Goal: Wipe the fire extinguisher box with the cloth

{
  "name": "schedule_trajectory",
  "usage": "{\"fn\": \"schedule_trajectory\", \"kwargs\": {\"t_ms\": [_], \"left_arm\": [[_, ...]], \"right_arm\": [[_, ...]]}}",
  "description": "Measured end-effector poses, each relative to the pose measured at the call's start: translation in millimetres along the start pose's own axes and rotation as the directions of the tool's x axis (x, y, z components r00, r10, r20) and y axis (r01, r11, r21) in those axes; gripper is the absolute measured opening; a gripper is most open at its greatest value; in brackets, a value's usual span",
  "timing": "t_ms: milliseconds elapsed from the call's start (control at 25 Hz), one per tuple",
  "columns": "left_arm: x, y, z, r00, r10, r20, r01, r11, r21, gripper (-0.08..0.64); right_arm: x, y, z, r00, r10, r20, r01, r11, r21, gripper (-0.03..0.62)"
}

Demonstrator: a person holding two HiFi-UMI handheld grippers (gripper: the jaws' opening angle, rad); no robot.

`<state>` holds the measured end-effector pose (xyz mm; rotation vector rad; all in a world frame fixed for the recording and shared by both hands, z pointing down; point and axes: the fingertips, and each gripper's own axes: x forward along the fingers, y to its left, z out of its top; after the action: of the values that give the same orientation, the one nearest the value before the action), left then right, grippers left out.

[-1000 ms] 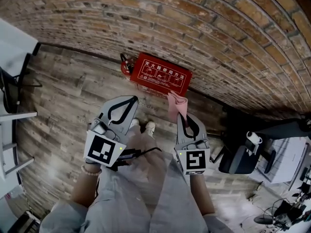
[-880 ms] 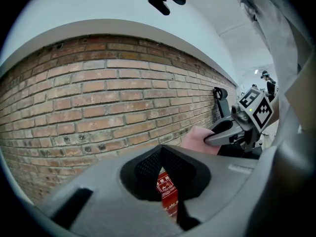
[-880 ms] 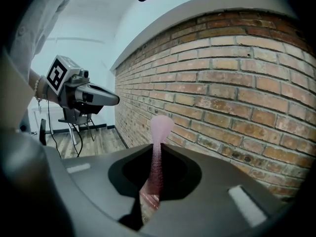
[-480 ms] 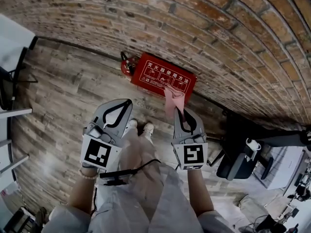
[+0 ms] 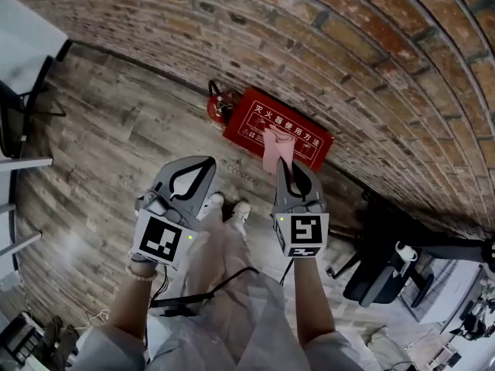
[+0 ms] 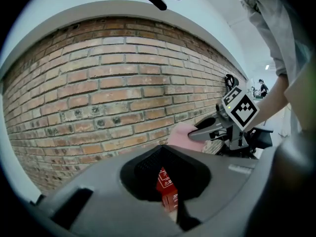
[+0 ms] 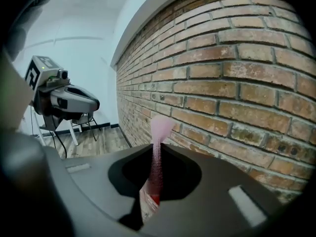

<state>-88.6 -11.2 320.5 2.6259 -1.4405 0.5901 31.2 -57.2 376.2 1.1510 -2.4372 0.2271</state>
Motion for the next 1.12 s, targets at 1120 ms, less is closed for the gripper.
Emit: {"fn": "schedule_trajectory", "kwargs": {"t_ms": [1120], "left_arm": [[37,58,-104,0.991,0.085,-0.105,-0.096,0.991,-0.095,-0.002]], "right_arm": [[198,32,-64,0.977,0.159,-0.139,-0.178,0.974,-0.141,0.029]]}}
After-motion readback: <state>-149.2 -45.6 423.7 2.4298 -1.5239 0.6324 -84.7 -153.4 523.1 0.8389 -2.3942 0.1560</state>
